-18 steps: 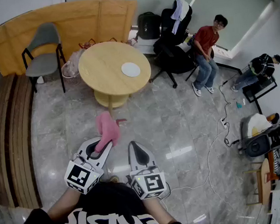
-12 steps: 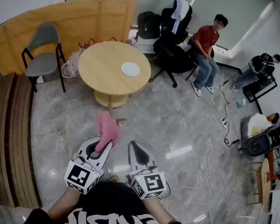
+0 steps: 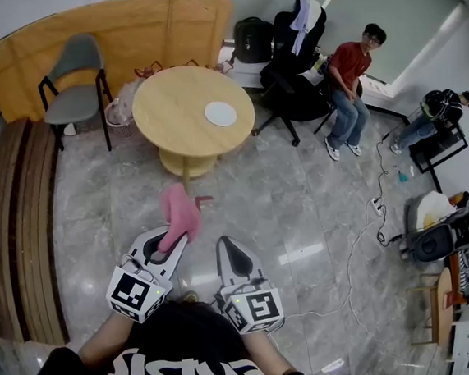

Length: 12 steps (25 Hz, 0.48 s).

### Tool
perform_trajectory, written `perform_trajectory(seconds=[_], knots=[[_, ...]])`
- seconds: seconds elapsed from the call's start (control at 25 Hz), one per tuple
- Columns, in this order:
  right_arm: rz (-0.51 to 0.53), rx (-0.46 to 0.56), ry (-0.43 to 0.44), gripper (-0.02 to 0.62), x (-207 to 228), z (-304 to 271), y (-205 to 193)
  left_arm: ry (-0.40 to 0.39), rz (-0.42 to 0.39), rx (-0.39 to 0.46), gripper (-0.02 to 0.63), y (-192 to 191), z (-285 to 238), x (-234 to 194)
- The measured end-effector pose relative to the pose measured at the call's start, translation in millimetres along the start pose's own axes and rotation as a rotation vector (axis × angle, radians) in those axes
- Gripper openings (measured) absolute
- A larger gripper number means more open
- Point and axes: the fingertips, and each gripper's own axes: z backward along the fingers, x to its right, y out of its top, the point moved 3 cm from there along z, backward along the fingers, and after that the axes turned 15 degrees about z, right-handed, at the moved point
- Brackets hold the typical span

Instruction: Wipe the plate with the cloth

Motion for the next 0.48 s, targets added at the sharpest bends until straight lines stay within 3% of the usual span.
perform_trajectory(seconds=[0.48], knots=[[-0.008, 0.012, -0.005, 0.021, 42.5, 20.3, -3.6, 0.035, -0.009, 0.011, 0.052, -1.1, -24.6, 21.5]])
